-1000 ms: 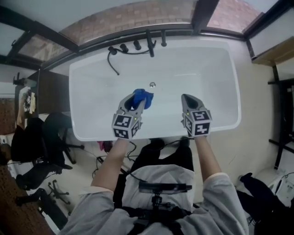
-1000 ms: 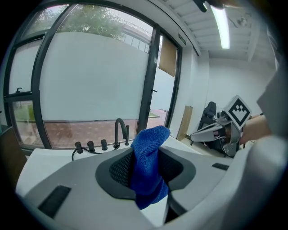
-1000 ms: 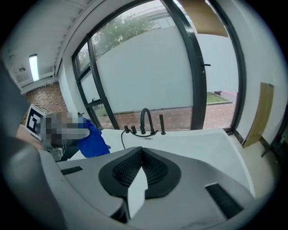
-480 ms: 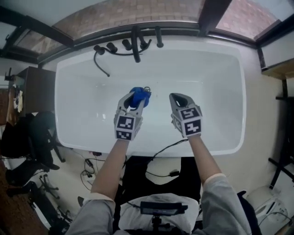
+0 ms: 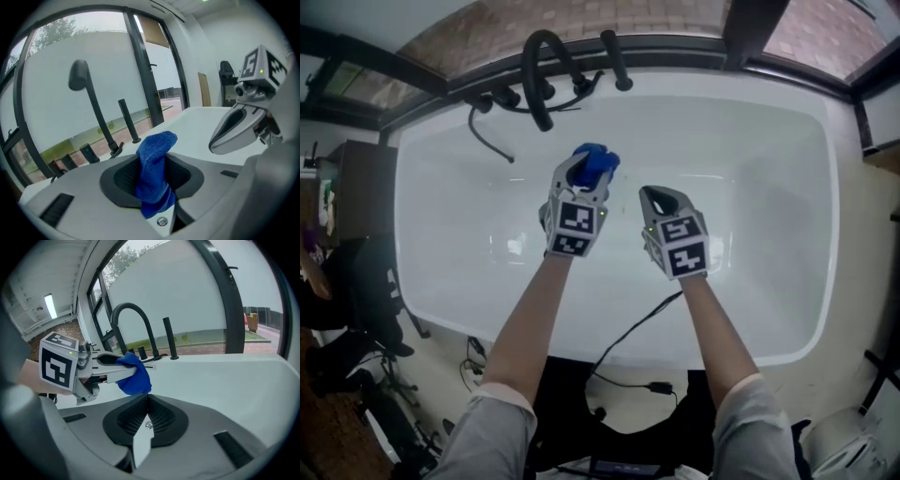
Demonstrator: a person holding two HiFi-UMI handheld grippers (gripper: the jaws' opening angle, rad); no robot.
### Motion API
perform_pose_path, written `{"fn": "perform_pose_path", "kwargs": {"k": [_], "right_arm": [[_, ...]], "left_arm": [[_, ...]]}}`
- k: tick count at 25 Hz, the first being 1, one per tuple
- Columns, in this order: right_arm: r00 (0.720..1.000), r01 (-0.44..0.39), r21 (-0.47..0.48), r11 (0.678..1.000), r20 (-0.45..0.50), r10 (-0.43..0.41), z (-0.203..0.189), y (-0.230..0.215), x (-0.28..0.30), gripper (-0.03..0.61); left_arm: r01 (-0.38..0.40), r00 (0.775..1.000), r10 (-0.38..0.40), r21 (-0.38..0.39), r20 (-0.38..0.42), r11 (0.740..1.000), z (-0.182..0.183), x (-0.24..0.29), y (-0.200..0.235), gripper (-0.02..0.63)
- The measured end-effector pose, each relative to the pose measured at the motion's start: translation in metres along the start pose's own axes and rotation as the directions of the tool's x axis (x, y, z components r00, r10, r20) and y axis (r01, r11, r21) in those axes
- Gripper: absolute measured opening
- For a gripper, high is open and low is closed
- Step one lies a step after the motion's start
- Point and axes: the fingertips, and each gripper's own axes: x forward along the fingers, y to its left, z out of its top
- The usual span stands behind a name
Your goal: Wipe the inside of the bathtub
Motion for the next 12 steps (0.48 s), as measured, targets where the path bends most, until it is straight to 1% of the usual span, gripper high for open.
{"fn": "perform_pose_path", "kwargs": {"k": [4, 8, 10, 12], "right_arm": [[1.0, -0.005, -0.011, 1.0, 0.009, 0.005, -0.014, -0.02, 0.035, -0.003], [0.999, 0.005, -0.01, 1.0, 0.037, -0.005, -0.019, -0.039, 0.063, -0.003], [0.998, 0.014, -0.004, 1.0, 0.053, -0.014, -0.022, -0.05, 0.076, -0.003], [0.998, 0.016, -0.001, 1.0, 0.059, -0.016, -0.027, -0.058, 0.091, -0.003]], "left_arm": [[0.011, 1.0, -0.011, 0.114, 0.006, 0.993, -0.008, 0.047, -0.004, 0.132], [-0.005, 1.0, 0.004, 0.248, 0.001, 0.969, -0.016, 0.083, 0.004, 0.132], [-0.008, 1.0, 0.009, 0.281, -0.001, 0.96, -0.021, 0.102, 0.01, 0.132], [-0.007, 1.0, 0.013, 0.287, -0.017, 0.958, -0.029, 0.118, 0.016, 0.132]]}}
